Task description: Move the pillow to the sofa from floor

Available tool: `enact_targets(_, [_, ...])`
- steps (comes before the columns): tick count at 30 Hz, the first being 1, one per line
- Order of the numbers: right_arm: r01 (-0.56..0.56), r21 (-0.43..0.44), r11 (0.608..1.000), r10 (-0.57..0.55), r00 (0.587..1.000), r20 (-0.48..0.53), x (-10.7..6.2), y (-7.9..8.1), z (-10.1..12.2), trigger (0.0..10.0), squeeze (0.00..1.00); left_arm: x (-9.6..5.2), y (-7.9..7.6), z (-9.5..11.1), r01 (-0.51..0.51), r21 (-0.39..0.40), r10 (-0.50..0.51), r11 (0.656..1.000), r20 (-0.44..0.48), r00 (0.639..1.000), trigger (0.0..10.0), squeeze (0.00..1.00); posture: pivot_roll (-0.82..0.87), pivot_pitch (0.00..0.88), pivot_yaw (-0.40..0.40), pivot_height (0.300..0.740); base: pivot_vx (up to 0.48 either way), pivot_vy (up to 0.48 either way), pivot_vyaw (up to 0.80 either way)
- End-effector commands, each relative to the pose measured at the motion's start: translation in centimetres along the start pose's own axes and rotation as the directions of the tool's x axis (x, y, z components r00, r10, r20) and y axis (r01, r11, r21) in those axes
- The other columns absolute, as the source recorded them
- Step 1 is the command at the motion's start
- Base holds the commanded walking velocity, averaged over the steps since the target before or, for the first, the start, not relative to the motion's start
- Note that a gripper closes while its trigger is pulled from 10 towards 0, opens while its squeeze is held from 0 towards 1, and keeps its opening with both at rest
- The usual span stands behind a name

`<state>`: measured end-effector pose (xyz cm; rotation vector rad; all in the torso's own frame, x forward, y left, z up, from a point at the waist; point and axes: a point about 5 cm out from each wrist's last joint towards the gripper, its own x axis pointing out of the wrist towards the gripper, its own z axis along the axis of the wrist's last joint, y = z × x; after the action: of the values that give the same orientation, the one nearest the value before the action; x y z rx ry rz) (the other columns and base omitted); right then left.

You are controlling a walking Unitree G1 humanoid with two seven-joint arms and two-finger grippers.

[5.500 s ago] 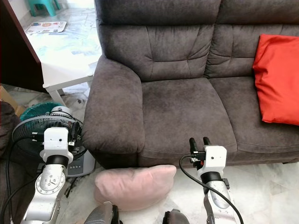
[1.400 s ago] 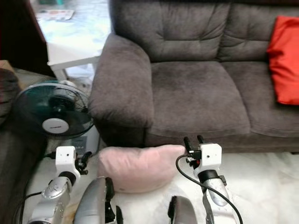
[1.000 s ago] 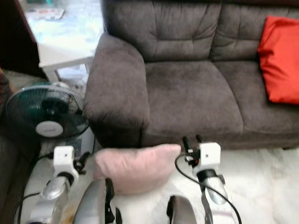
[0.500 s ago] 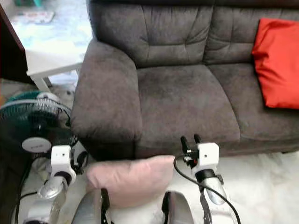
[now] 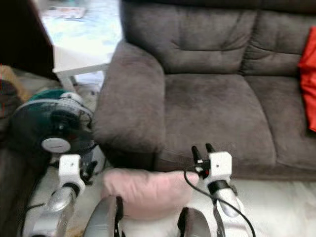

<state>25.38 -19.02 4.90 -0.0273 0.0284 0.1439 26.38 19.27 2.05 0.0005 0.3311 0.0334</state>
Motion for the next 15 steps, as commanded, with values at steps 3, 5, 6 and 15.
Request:
enact_targets(3, [0.028,0.006,1.000,-0.028,0.999,-0.026,-0.65,-0.87,-0.45,10.0,0.00,-0.06,-0.67,-0.35,0.025,0.005,-0.025,1.000,-0.013,1.000,10.0,0.00,0.11,0.082,-0.036,0.590,0.000,0.000,0.00])
enact_targets(5, [0.030,0.007,1.000,-0.030,0.999,-0.025,-0.63,-0.89,-0.44,10.0,0.00,-0.05,-0.81,-0.45,0.037,0.002,-0.037,0.999,-0.020,0.999,10.0,0.00,0.10,0.082,-0.036,0.590,0.000,0.000,0.00])
enact_targets(6, [0.030,0.007,1.000,-0.030,0.999,-0.025,-0.63,-0.89,-0.44,10.0,0.00,-0.05,-0.81,-0.45,0.037,0.002,-0.037,0.999,-0.020,0.999,10.0,0.00,0.10,0.082,-0.036,0.590,0.000,0.000,0.00])
enact_targets(15, [0.029,0.010,1.000,-0.028,0.999,-0.025,-0.64,-0.87,-0.46,10.0,0.00,-0.05,-1.50,-0.54,0.087,0.010,-0.086,0.996,-0.024,0.996,10.0,0.00,0.10,0.080,-0.033,0.590,0.000,0.000,0.00])
